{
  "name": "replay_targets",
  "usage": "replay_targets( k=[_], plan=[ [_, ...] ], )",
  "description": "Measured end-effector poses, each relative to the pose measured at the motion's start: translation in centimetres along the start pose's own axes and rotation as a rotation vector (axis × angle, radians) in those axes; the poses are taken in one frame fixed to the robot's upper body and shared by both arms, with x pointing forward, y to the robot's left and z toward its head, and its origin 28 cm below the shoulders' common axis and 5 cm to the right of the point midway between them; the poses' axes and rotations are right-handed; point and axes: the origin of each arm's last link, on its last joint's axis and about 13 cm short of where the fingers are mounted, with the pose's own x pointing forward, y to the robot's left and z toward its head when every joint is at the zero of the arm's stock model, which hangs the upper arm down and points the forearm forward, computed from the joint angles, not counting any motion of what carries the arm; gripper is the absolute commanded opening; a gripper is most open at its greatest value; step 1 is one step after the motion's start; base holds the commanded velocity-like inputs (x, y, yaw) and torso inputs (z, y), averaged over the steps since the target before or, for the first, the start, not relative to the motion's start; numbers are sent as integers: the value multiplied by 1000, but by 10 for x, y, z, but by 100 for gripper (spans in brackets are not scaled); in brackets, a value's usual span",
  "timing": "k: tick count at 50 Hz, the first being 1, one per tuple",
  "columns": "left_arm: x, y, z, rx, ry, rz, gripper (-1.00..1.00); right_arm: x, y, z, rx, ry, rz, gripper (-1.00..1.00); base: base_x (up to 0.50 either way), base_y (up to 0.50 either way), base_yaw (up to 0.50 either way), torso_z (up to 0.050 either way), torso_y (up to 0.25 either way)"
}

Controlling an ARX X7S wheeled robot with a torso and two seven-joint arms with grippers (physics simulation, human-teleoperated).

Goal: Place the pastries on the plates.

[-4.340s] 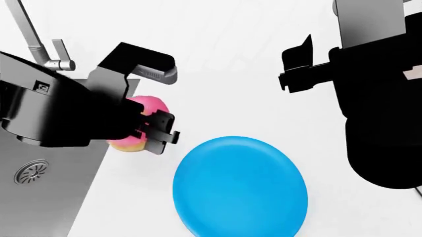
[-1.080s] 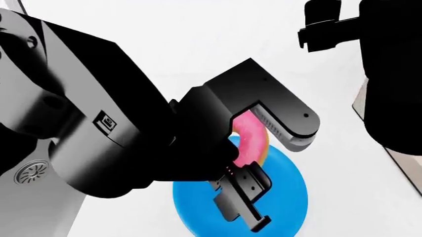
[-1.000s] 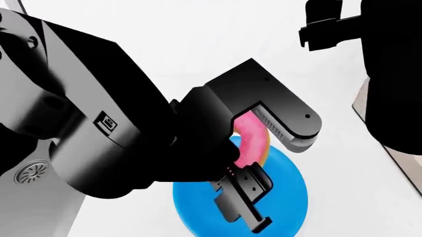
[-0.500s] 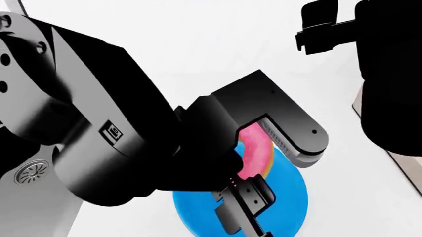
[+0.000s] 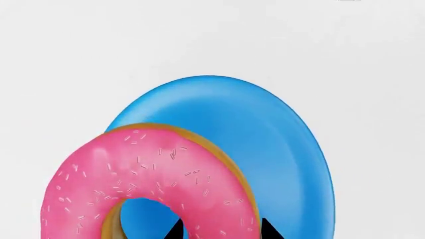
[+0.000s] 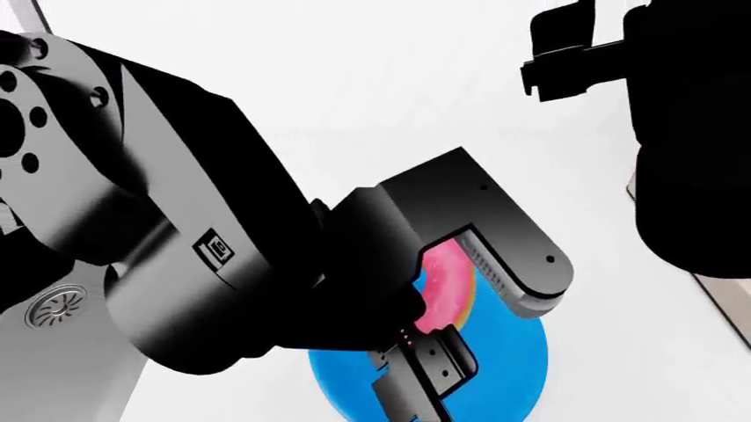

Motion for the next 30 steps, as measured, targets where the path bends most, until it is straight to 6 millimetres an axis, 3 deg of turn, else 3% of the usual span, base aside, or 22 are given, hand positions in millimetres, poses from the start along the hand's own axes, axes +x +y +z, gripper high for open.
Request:
replay_targets(
  k=[30],
  plan=[
    [15,1,4,-6,-17,-33,-100,1,3,-4,-5,6,7,100,0,0,0,0,0]
  ],
)
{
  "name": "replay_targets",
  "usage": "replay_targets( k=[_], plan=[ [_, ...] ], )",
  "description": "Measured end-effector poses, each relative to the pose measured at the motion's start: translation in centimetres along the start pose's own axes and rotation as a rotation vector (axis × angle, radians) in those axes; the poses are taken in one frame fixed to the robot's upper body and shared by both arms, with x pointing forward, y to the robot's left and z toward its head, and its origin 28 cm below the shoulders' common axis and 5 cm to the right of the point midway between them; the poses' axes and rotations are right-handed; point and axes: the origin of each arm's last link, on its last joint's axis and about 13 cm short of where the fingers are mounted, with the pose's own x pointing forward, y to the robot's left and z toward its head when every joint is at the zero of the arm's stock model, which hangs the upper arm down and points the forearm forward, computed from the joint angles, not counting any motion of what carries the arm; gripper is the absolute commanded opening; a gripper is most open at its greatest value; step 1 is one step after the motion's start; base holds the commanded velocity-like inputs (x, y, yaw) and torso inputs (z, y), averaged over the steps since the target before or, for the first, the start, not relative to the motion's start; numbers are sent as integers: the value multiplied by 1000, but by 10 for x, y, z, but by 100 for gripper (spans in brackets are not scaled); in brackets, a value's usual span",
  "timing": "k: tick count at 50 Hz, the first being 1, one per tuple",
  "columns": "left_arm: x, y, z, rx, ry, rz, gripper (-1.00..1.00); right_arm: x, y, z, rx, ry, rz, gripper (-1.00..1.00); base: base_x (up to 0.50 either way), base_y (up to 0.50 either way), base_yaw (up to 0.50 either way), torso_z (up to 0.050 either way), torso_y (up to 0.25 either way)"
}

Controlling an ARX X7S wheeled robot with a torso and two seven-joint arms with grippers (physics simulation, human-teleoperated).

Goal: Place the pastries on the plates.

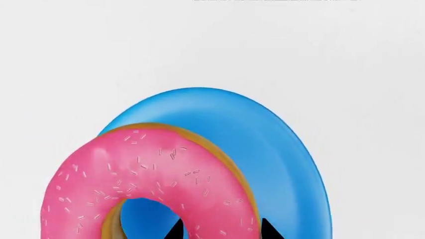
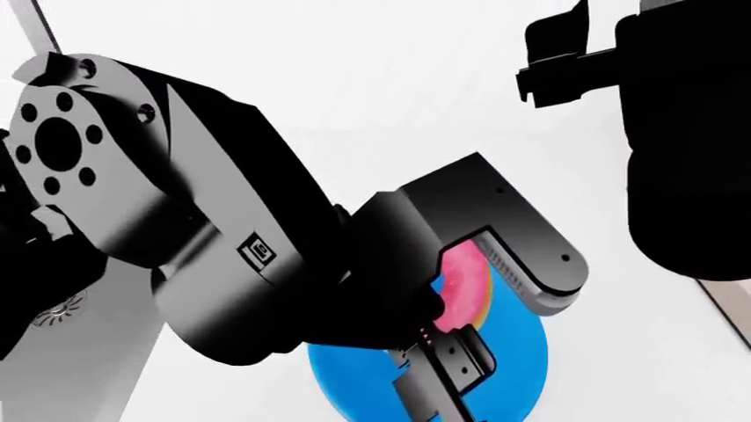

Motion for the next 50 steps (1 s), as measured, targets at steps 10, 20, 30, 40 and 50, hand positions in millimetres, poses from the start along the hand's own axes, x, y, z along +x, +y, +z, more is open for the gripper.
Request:
replay_targets(
  k=[10,20,30,40,50],
  plan=[
    [7,2,1,-8,1,-8,-100,-1,-1,-1,0,2,-1,100,0,0,0,0,0],
    [12,3,0,-14,11,-13,-100,-1,0,-2,-1,4,0,100,0,0,0,0,0],
    [17,5,-3,-17,31,-13,-100,0,0,-3,-2,6,2,100,0,0,0,0,1],
    [22,6,-4,-17,38,-17,-100,0,1,-5,-2,9,2,100,0,0,0,0,0],
    [25,6,-3,-10,30,-16,-100,0,1,-7,-2,12,3,100,1,0,0,0,0]
  ],
)
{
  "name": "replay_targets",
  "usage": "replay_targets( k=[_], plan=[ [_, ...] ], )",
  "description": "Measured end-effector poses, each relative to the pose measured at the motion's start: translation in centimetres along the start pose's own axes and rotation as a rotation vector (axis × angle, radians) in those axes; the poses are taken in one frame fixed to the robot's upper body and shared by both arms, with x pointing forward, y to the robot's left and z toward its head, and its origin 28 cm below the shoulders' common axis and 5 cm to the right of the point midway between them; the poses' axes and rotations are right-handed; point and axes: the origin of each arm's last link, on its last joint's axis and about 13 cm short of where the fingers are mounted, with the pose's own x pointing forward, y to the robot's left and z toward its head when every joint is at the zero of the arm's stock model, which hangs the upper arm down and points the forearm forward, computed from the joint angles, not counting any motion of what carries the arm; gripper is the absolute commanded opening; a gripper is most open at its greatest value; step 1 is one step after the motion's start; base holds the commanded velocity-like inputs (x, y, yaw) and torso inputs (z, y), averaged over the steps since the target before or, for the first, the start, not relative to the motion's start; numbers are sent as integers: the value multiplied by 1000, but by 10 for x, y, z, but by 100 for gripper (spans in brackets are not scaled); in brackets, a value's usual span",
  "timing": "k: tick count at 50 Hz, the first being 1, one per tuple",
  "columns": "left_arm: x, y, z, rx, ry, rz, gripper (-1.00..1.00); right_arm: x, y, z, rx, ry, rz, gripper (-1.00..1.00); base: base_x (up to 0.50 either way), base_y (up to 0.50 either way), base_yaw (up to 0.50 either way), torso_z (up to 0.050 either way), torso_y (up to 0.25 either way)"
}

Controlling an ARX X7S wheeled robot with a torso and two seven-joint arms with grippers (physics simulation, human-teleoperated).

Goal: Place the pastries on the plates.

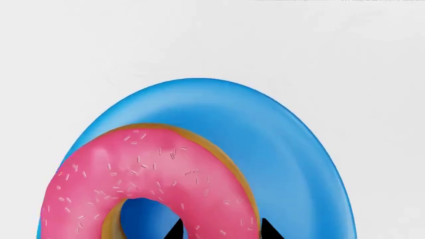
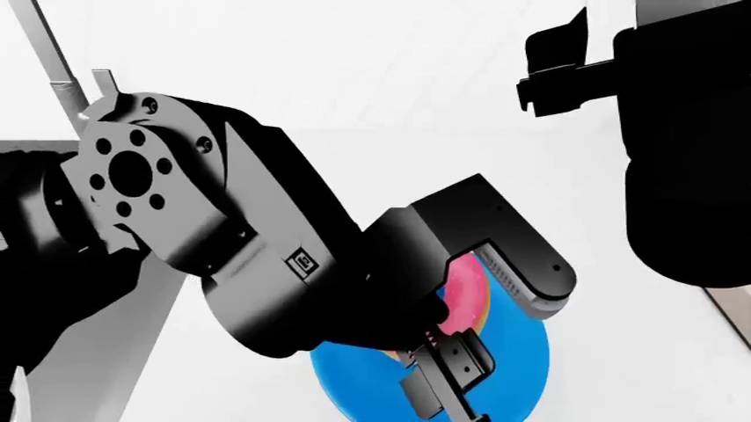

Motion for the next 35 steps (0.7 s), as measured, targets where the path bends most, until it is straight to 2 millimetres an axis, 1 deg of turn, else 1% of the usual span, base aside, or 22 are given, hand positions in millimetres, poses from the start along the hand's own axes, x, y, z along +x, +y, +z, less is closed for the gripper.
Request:
replay_targets(
  k=[11,12,35],
  plan=[
    [2,0,0,9,-5,4,-100,0,0,-1,0,2,0,100,0,-1,-1,0,0],
    [2,0,0,10,-5,4,100,0,0,-1,0,2,1,100,0,0,-3,0,0],
    [1,-3,0,18,0,-17,100,0,1,-2,-2,6,3,100,0,0,0,0,0]
  ],
)
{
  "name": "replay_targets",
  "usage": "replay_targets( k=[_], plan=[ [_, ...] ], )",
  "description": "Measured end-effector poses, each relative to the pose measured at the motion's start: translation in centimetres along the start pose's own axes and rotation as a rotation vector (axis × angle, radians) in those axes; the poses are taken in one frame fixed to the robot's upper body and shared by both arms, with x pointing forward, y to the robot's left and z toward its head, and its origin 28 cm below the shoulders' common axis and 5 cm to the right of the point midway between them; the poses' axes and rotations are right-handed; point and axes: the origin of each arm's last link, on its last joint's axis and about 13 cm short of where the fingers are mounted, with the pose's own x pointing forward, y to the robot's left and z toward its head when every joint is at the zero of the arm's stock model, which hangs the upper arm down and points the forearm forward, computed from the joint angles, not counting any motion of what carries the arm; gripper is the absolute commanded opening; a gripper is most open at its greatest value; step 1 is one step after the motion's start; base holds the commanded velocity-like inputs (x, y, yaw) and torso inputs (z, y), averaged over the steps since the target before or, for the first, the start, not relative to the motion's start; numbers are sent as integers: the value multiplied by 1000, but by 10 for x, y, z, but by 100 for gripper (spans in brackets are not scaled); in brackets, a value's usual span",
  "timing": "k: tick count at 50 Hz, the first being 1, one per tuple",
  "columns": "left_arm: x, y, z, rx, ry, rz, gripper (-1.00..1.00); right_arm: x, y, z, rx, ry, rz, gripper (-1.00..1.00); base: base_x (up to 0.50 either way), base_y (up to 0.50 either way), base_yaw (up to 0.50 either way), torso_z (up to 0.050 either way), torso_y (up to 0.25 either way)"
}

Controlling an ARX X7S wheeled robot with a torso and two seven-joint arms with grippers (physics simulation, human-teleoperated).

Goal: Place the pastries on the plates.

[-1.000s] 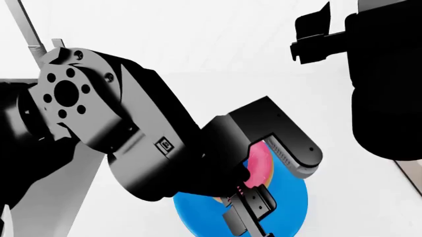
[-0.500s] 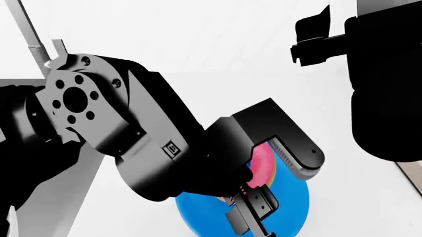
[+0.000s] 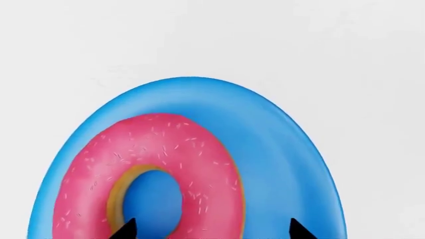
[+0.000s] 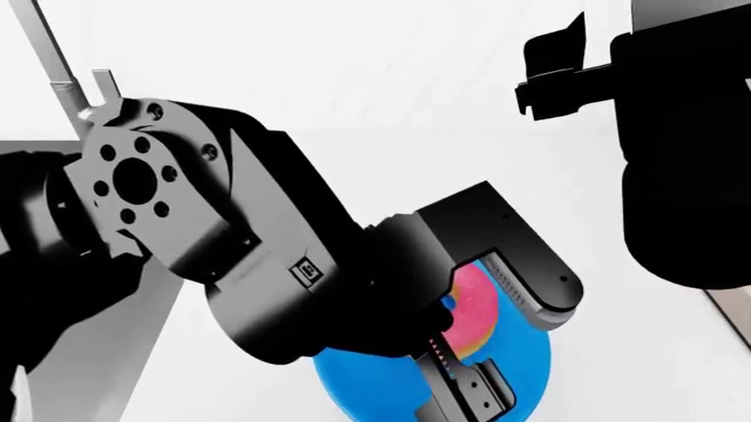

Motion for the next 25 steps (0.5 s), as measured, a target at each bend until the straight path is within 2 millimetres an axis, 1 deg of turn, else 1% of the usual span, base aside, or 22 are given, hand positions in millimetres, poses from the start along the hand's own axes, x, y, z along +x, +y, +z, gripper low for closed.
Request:
replay_targets(
  k=[9,25],
  plan=[
    [-8,0,2,3,-14,11,100,0,0,0,-2,1,1,100,0,0,0,0,0],
    [-37,1,5,-3,-70,71,100,0,0,2,-5,-3,-3,100,0,0,0,0,0]
  ],
)
